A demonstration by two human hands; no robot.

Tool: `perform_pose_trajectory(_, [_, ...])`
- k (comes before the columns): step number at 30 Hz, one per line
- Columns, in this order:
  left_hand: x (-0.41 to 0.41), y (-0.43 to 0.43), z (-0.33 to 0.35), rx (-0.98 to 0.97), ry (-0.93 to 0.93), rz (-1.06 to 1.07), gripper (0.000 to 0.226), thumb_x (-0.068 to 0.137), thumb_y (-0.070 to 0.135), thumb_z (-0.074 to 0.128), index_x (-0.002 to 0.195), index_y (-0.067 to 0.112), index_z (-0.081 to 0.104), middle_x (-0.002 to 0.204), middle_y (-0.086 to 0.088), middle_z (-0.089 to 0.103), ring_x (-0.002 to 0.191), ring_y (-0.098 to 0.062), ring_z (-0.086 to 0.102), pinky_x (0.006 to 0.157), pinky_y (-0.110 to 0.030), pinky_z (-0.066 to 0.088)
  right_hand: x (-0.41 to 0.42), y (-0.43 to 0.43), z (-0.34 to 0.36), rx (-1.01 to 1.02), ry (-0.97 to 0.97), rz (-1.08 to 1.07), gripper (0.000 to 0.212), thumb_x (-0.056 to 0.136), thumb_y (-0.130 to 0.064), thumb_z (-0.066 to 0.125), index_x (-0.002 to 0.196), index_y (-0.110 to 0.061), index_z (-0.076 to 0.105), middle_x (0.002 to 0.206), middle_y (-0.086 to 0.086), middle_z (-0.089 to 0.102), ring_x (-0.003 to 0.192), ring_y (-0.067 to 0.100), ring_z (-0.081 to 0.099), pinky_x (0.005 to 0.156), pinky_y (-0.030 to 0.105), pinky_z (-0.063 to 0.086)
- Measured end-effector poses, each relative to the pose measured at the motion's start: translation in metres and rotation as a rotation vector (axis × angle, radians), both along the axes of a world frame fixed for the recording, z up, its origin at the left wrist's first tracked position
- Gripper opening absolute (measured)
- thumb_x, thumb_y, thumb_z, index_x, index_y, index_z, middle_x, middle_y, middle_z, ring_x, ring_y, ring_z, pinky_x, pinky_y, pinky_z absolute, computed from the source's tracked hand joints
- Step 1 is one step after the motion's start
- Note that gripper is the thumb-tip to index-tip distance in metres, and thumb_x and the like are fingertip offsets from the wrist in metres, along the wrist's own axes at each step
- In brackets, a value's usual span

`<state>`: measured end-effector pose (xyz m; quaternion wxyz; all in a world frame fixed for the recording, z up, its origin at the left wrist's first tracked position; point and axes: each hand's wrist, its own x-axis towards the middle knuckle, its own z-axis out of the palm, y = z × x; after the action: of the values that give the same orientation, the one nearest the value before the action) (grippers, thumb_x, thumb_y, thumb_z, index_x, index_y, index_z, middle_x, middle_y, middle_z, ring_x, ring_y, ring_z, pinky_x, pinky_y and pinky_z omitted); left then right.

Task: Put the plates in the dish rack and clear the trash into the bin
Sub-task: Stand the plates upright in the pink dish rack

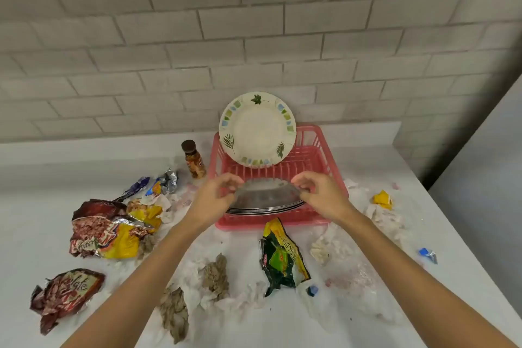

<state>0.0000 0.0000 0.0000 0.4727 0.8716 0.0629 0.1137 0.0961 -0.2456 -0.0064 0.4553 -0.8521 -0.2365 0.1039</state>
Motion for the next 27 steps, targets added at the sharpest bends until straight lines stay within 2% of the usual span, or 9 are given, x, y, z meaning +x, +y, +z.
perform_pose_trajectory(2, [-0.002,0.007,-0.004,0.113,0.077,-0.103,0.050,0.078,-0.011,0.055,0.119,0.019,0.061,0.119,0.008,0.060,0.108,0.013,0.052,0.097,-0.013,0.042,-0.002,0.004,-0.001,-0.098,-0.012,0.032,0.043,0.081,0.006,0.062,0.115,-0.018,0.067,0.117,-0.004,0.062,0.108,0.011,0.058,0.094,0.023,0.047])
perform_pose_trajectory(4, [-0.002,0.015,-0.021,0.274,0.153,-0.230,0.071,0.069,0.005,0.058,0.137,0.025,0.049,0.141,0.007,0.047,0.130,-0.003,0.039,0.111,-0.027,0.033,-0.008,0.007,-0.004,-0.156,-0.056,0.061,0.051,0.076,0.012,0.063,0.119,-0.016,0.066,0.116,0.001,0.058,0.105,0.015,0.057,0.089,0.022,0.046])
perform_pose_trajectory(7, [0.006,0.021,-0.040,0.495,0.147,-0.315,0.086,0.069,0.017,0.065,0.149,0.026,0.034,0.153,0.005,0.032,0.140,-0.014,0.028,0.116,-0.037,0.027,-0.006,0.010,-0.010,-0.193,-0.086,0.067,0.057,0.070,0.013,0.064,0.119,-0.016,0.063,0.115,0.002,0.053,0.103,0.016,0.055,0.086,0.019,0.045])
perform_pose_trajectory(9, [0.012,0.017,-0.044,0.554,0.058,-0.287,0.083,0.072,0.008,0.068,0.148,0.024,0.037,0.153,0.002,0.035,0.141,-0.018,0.031,0.117,-0.035,0.028,-0.002,0.012,-0.015,-0.231,-0.091,0.064,0.061,0.069,0.014,0.062,0.120,-0.019,0.061,0.114,0.000,0.051,0.104,0.014,0.053,0.086,0.019,0.045])
perform_pose_trajectory(13, [0.020,0.016,-0.045,0.552,-0.025,-0.215,0.085,0.070,-0.015,0.055,0.145,0.024,0.045,0.149,0.003,0.045,0.141,-0.018,0.038,0.112,-0.030,0.033,0.006,0.007,-0.023,-0.252,-0.072,0.005,0.063,0.072,0.007,0.066,0.130,-0.016,0.056,0.125,0.004,0.050,0.118,0.019,0.048,0.103,0.032,0.042])
perform_pose_trajectory(17, [0.028,0.024,-0.041,0.562,-0.135,-0.217,0.083,0.066,-0.021,0.052,0.139,0.018,0.053,0.139,-0.004,0.056,0.128,-0.024,0.054,0.107,-0.041,0.044,0.008,-0.003,-0.028,-0.232,-0.024,-0.066,0.052,0.085,-0.011,0.069,0.135,-0.016,0.053,0.131,0.005,0.051,0.121,0.020,0.051,0.107,0.036,0.039])
perform_pose_trajectory(22, [0.040,0.031,-0.016,0.424,-0.134,-0.138,0.066,0.078,-0.016,0.053,0.134,0.018,0.058,0.128,0.001,0.063,0.105,-0.004,0.062,0.095,-0.010,0.042,0.009,0.000,-0.024,-0.105,0.017,-0.151,0.055,0.095,-0.027,0.061,0.145,-0.022,0.041,0.145,-0.001,0.045,0.133,0.016,0.043,0.109,0.031,0.033])
perform_pose_trajectory(25, [0.038,0.027,-0.001,0.332,-0.114,-0.056,0.052,0.085,-0.008,0.056,0.124,0.024,0.066,0.087,-0.004,0.075,0.054,-0.012,0.059,0.057,-0.018,0.049,0.013,0.006,-0.019,0.004,0.132,-0.224,0.063,0.093,-0.034,0.062,0.149,-0.026,0.034,0.149,-0.004,0.044,0.136,0.018,0.042,0.112,0.038,0.035])
perform_pose_trajectory(27, [0.032,0.023,0.009,0.294,-0.142,0.037,0.040,0.084,-0.008,0.058,0.109,0.020,0.073,0.059,0.003,0.063,0.046,-0.012,0.048,0.048,-0.019,0.039,0.015,0.010,-0.017,0.051,0.195,-0.233,0.066,0.092,-0.038,0.063,0.150,-0.028,0.032,0.149,-0.005,0.044,0.137,0.019,0.042,0.112,0.040,0.034])
